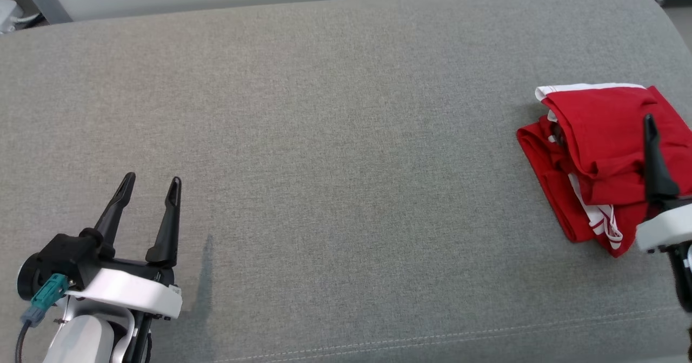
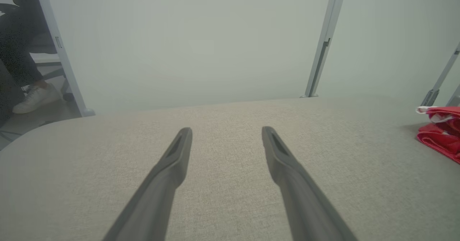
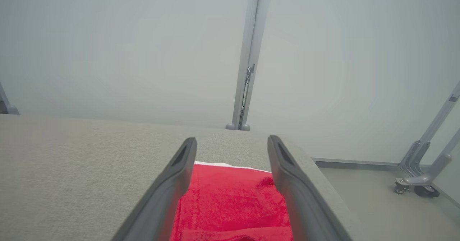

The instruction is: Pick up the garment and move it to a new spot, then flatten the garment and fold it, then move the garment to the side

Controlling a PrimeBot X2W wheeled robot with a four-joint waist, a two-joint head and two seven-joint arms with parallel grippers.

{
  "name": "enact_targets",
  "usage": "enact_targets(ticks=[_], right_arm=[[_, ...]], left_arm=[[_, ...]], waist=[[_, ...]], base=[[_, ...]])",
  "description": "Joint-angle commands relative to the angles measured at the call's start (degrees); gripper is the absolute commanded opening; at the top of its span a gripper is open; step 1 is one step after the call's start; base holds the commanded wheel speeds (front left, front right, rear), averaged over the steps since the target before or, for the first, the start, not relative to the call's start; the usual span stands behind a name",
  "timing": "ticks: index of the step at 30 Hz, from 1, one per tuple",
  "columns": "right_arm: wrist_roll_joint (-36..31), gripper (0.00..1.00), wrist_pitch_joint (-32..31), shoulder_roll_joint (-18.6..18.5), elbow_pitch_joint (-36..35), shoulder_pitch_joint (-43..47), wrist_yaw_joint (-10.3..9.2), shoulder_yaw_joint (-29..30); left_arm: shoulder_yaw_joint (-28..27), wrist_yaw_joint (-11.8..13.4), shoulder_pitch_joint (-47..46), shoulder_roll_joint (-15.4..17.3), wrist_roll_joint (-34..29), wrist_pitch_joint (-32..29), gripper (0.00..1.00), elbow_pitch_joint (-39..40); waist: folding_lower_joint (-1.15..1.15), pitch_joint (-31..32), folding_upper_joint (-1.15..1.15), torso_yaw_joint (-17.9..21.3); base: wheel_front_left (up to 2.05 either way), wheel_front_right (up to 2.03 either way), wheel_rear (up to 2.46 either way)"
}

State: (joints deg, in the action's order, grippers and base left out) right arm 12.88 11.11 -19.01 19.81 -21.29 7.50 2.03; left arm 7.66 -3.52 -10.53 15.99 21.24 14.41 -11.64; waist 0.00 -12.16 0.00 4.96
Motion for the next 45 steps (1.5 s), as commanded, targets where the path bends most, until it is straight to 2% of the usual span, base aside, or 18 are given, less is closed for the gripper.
enact_targets(ticks=[1,2,3,9,14,20,28,45], right_arm=[[-1.07,1.00,0.10,1.13,-5.24,2.15,-0.01,-0.15],[-1.71,1.00,-0.09,2.77,-7.51,3.15,-0.01,0.38],[-1.71,1.00,-0.09,2.77,-7.51,3.15,-0.01,0.38],[-6.18,1.00,-1.95,11.45,-17.63,8.94,-0.01,0.18],[-8.41,1.00,-2.33,14.61,-21.04,14.06,-0.01,-0.44],[-9.44,1.00,-2.89,15.77,-21.39,19.64,-0.01,0.11],[-10.12,1.00,-3.54,16.09,-22.33,25.55,-0.01,0.26],[-8.42,1.00,-3.61,16.13,-23.19,26.88,-0.01,1.10]], left_arm=[[-2.93,0.86,-0.21,2.14,0.41,0.54,1.00,1.93],[-3.25,1.09,0.13,2.25,0.59,0.54,1.00,2.03],[-3.25,1.09,0.13,2.25,0.59,0.54,1.00,2.03],[-4.60,2.41,2.42,1.94,1.47,0.55,1.00,1.91],[-5.62,3.14,4.61,1.17,2.15,0.57,1.00,1.03],[-5.83,3.22,6.65,0.00,1.94,0.58,1.00,0.71],[-4.72,2.54,8.28,-0.91,0.91,0.58,1.00,-0.11],[-4.25,2.14,8.07,-0.98,-0.11,0.59,1.00,-0.55]], waist=[[0.00,1.98,0.00,-0.80],[0.00,2.45,0.00,-1.32],[0.00,2.45,0.00,-1.32],[0.00,5.32,0.00,-5.13],[0.00,7.38,0.00,-8.12],[0.00,9.69,0.00,-10.40],[0.00,12.46,0.00,-10.88],[0.00,13.06,0.00,-10.28]], base=[[0.00,0.00,0.00],[0.00,0.00,0.00],[0.00,0.00,0.00],[0.00,0.00,0.00],[0.00,0.00,0.00],[0.00,0.00,0.00],[0.00,0.00,0.00],[0.00,0.00,0.00]])
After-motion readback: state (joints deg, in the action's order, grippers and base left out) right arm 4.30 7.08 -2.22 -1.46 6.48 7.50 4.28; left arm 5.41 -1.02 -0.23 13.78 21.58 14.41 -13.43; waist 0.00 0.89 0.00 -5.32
